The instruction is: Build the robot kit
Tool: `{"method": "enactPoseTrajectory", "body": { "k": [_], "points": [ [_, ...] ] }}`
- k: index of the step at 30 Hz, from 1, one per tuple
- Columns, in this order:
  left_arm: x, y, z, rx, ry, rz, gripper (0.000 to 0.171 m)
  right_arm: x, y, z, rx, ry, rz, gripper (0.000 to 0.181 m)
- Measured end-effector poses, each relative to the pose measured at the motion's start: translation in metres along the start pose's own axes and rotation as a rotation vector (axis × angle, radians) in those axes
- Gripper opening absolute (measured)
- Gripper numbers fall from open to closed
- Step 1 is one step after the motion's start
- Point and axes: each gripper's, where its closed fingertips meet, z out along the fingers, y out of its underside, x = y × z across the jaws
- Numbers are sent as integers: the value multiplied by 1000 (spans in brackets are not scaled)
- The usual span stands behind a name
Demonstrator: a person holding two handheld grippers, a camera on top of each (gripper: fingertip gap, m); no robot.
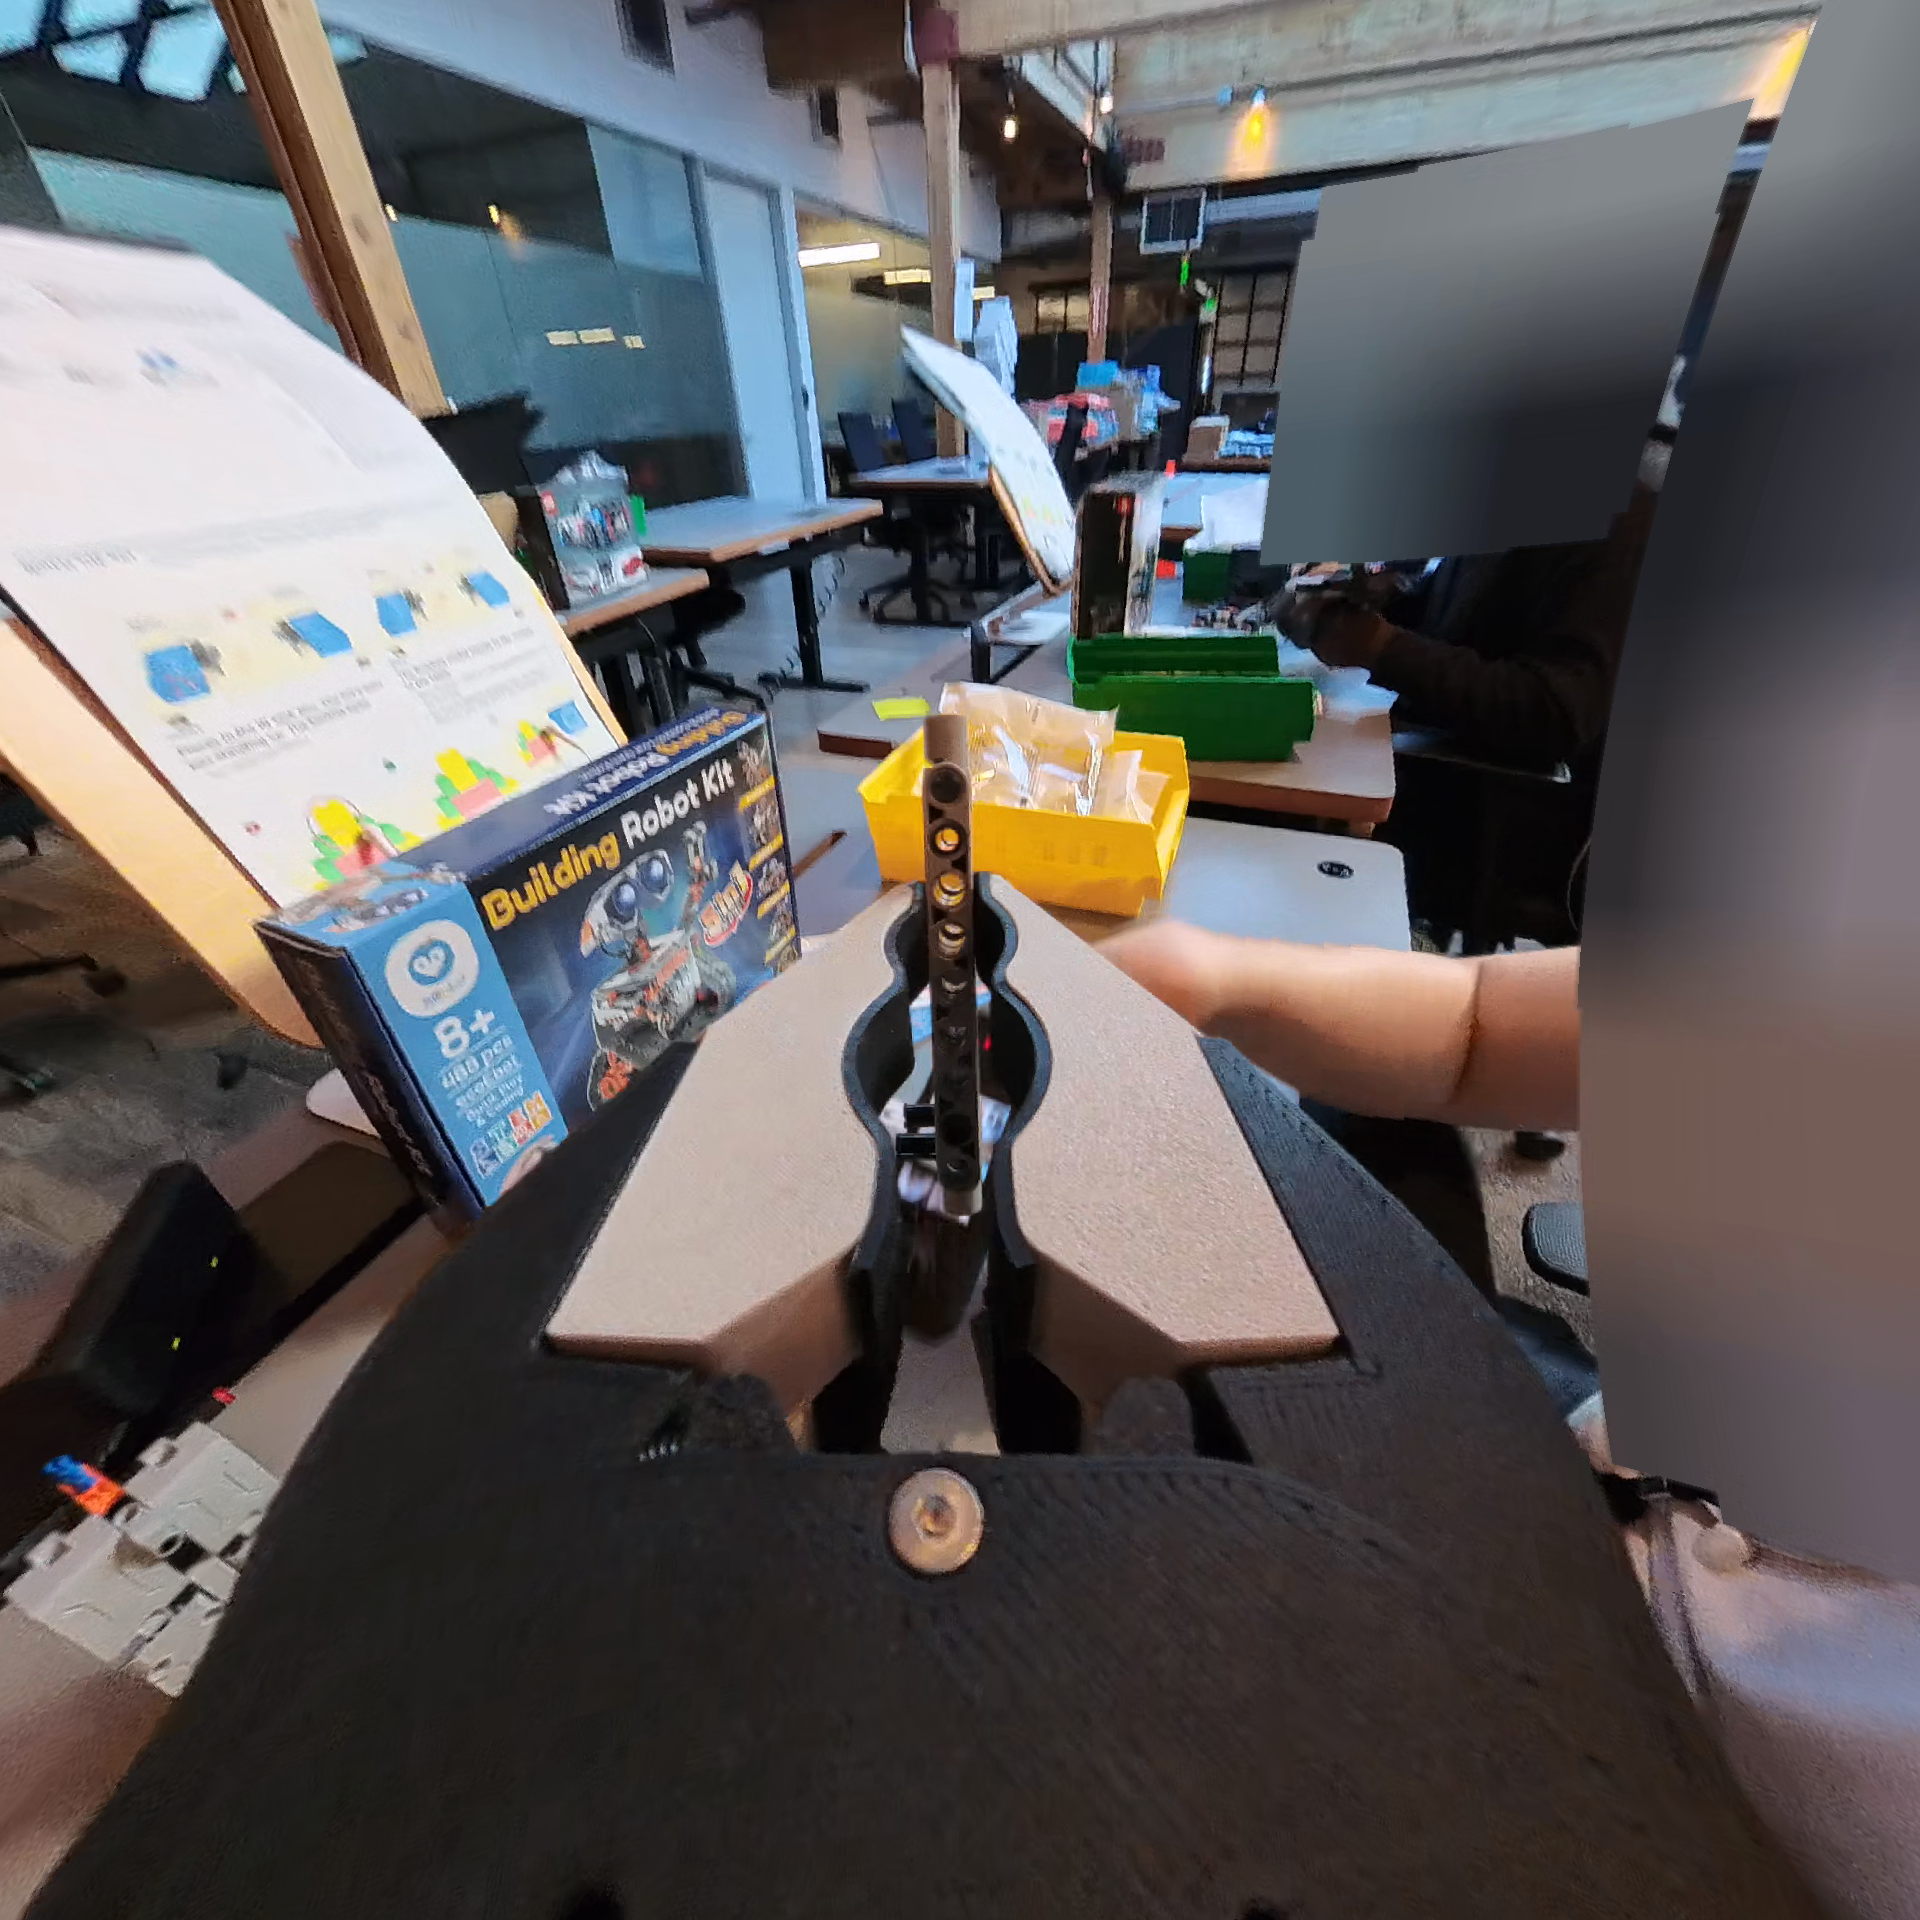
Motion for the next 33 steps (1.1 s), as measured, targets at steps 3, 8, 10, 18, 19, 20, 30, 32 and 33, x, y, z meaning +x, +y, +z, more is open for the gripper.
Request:
{"method": "enactPoseTrajectory", "body": {
  "k": [3, 8, 10, 18, 19, 20, 30, 32, 33],
  "points": [
    [10, -10, -16, 60, 26, 24, 5, 3, -13, 0, -8, 41, -33, 7],
    [12, -12, -20, 114, 122, -15, 4, -3, -14, -2, 91, -10, -33, 27],
    [5, -9, -13, 127, 161, -45, 4, -8, -17, -15, 237, -73, -21, 40],
    [-14, 20, 41, 80, 336, -226, 4, 21, -9, -299, 1646, -125, 115, 29],
    [-11, 21, 47, 77, 362, -238, 4, 15, 2, -333, 1830, -193, 104, 31],
    [-9, 22, 54, 68, 376, -247, 4, 12, 9, -347, 1907, -246, 107, 31],
    [5, 22, 93, 46, 358, -213, 5, 10, 6, -332, 1853, -244, 64, 6],
    [7, 22, 93, 54, 369, -210, 5, 9, 8, -330, 1830, -288, 78, 7],
    [6, 21, 93, 61, 370, -224, 11, 9, 7, -327, 1817, -292, 89, 7]
  ]
}}
